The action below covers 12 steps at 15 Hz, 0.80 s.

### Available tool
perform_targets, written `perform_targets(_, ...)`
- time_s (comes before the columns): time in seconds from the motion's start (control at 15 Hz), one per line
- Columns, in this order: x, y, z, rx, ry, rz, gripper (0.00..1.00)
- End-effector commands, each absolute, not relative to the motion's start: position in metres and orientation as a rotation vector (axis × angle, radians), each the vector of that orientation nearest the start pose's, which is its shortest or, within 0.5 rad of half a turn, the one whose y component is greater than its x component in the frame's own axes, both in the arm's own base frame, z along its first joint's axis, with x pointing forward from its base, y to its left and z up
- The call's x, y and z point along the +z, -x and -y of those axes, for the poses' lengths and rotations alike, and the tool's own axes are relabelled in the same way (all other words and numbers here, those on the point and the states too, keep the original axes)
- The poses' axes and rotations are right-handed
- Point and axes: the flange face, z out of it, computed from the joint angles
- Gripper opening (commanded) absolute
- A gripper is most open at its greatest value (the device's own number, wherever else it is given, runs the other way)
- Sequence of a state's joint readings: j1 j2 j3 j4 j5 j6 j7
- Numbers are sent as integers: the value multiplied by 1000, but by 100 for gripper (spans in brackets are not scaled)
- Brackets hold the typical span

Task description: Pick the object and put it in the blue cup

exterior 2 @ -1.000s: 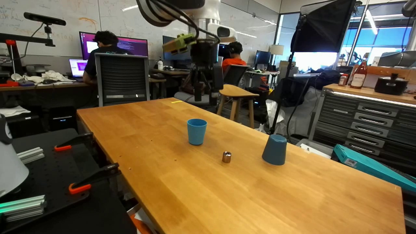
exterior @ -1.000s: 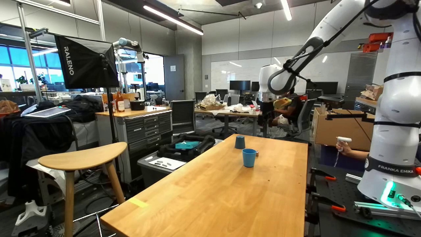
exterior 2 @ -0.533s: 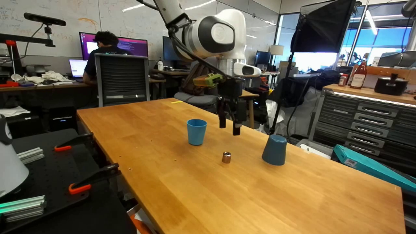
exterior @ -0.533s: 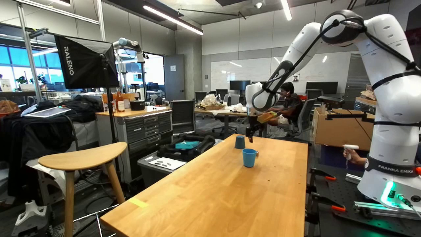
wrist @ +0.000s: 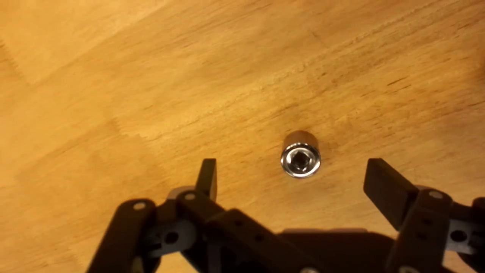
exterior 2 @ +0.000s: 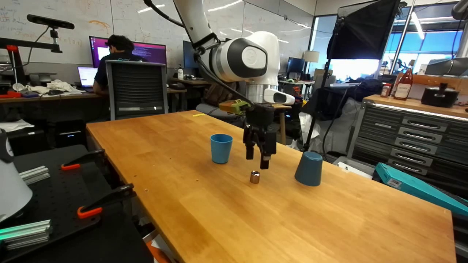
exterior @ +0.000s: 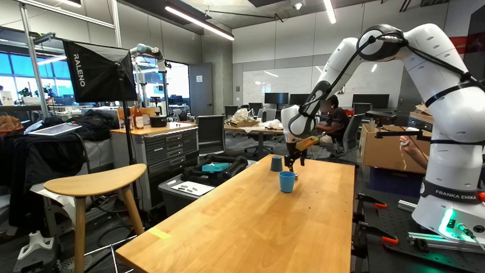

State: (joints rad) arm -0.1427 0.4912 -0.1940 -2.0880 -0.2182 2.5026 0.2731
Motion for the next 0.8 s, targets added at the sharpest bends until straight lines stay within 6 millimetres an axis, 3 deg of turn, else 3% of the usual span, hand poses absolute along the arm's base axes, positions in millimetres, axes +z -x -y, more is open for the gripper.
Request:
perform_targets(0.0, 163, -543, 196, 160, 3265, -734, 100)
perform_targets(0.27, 141, -539, 193, 133, 3231, -757, 100)
perform_targets(0.33, 138, -539, 194, 69, 3222, -769, 75)
perform_targets(0.47, 136, -542, 195, -41, 3228, -780, 68)
perform_targets(0.73, 132, -538, 196, -113, 3194, -788, 35)
